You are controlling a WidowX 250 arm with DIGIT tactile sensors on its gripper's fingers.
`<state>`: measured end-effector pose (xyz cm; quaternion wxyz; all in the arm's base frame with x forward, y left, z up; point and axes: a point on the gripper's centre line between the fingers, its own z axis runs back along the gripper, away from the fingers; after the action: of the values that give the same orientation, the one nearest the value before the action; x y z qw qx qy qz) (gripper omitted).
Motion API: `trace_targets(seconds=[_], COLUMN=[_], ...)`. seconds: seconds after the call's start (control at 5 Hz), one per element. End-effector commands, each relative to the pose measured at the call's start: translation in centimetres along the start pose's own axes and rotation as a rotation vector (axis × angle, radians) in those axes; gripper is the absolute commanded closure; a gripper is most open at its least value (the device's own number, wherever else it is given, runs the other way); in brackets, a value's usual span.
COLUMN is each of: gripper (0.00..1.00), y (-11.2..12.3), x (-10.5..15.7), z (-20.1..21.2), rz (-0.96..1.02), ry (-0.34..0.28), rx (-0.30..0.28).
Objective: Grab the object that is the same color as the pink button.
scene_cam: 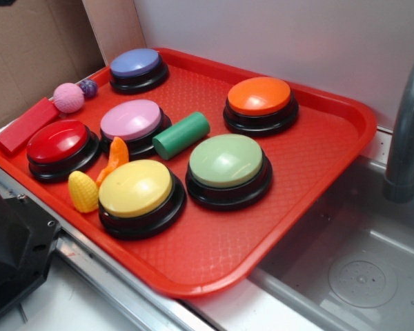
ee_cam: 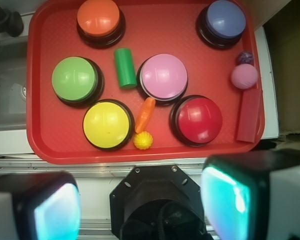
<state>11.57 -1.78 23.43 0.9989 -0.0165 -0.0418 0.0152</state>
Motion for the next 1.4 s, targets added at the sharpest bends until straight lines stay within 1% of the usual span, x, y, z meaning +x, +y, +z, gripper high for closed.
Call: trace_targets(seconds=[0.0,0.2,0.4,0.6,0.8,1.0,1.2], gripper=[0.00,0.00,0.00,0.00,0.00,0.00,0.00], y=[0.0,1.0,3.4,6.4,10.2,13.4,16.5], x=[0.0,2.0,4.1,5.8,7.6,9.0,9.3], z=[0.0,-1.0,-2.7,-5.0,-8.1,-10.4,-12.6], rz=[0.000,0.023,0.107,0.153,0.212,0.300,0.434], ry=[0.000,-0.023,-0.088,-0.059,-0.028,-0.039,-0.071], rx=[0.000,-0.005,0.042,0.019,0.049,0.191,0.326])
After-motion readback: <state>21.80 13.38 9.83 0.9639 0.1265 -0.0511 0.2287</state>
